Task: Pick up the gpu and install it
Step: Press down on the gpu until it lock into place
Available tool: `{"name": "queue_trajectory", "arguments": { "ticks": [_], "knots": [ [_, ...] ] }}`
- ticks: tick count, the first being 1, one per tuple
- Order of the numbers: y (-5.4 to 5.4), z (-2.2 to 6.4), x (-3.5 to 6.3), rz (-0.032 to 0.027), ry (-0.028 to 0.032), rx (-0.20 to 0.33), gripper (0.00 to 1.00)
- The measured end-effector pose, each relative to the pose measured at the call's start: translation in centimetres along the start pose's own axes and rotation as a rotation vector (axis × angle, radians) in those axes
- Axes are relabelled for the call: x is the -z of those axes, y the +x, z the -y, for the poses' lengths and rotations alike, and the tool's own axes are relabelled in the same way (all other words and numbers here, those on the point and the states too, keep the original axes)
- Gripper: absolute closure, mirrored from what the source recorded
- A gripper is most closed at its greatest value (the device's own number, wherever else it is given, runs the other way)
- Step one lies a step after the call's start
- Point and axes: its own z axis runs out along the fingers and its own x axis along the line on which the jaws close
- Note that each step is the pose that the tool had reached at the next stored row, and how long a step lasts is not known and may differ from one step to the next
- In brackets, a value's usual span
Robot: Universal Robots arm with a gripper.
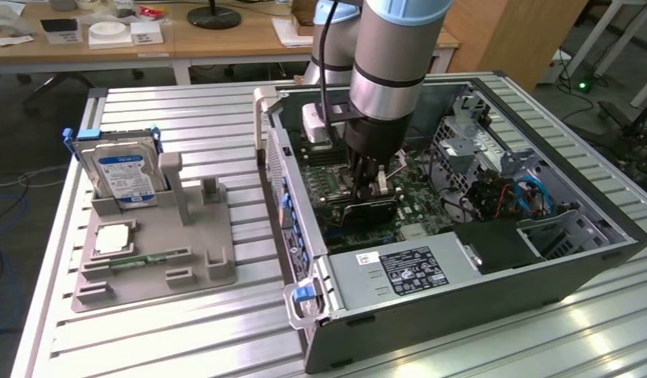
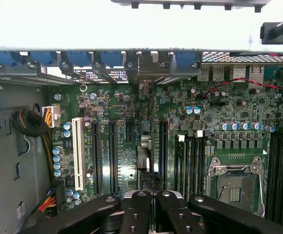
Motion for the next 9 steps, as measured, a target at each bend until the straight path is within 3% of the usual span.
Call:
{"name": "queue_trajectory", "arguments": {
  "ticks": [9],
  "knots": [
    [0.01, -0.33, 0.02, -0.0002, 0.0017, 0.0, 0.9]
  ]
}}
